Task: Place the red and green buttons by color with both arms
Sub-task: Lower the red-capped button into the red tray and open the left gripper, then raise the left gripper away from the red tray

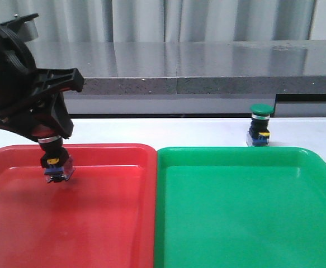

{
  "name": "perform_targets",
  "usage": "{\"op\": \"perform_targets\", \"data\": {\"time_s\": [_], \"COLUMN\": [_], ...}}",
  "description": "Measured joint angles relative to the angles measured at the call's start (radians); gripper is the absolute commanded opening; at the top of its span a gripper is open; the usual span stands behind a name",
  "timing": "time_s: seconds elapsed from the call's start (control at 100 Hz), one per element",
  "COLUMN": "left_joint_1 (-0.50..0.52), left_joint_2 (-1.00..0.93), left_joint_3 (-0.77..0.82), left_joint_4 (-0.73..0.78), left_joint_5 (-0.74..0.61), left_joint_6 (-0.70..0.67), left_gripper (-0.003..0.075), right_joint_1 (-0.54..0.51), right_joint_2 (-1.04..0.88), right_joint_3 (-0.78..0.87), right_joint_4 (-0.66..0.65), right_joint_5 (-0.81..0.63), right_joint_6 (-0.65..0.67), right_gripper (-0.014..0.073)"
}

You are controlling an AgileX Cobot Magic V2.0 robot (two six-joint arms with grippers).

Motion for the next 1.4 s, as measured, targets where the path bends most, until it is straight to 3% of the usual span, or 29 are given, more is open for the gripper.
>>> {"op": "perform_targets", "data": {"time_s": [0.34, 0.41, 0.63, 0.72, 1.0, 1.4], "left_joint_1": [0.000, 0.000, 0.000, 0.000, 0.000, 0.049], "left_joint_2": [0.041, 0.041, 0.041, 0.043, -0.003, -0.229], "left_joint_3": [0.000, 0.000, 0.000, 0.000, 0.000, 0.000], "left_joint_4": [-0.006, -0.006, -0.006, -0.006, 0.000, 0.087], "left_joint_5": [-0.008, -0.008, -0.008, -0.006, -0.005, -0.062], "left_joint_6": [0.000, 0.000, 0.000, 0.000, -0.002, -0.002], "left_gripper": [0.0142, 0.0171, 0.0496, 0.0568, 0.0568, 0.0568], "right_joint_1": [0.000, 0.000, 0.000, 0.000, 0.000, 0.000], "right_joint_2": [0.000, 0.000, 0.000, 0.000, 0.000, 0.000], "right_joint_3": [0.000, 0.000, 0.000, 0.000, 0.000, 0.000], "right_joint_4": [0.000, 0.000, 0.000, 0.000, 0.000, 0.000], "right_joint_5": [0.000, 0.000, 0.000, 0.000, 0.000, 0.000], "right_joint_6": [0.000, 0.000, 0.000, 0.000, 0.000, 0.000], "right_gripper": [-0.0067, -0.0067, -0.0067, -0.0067, -0.0067, -0.0067]}}
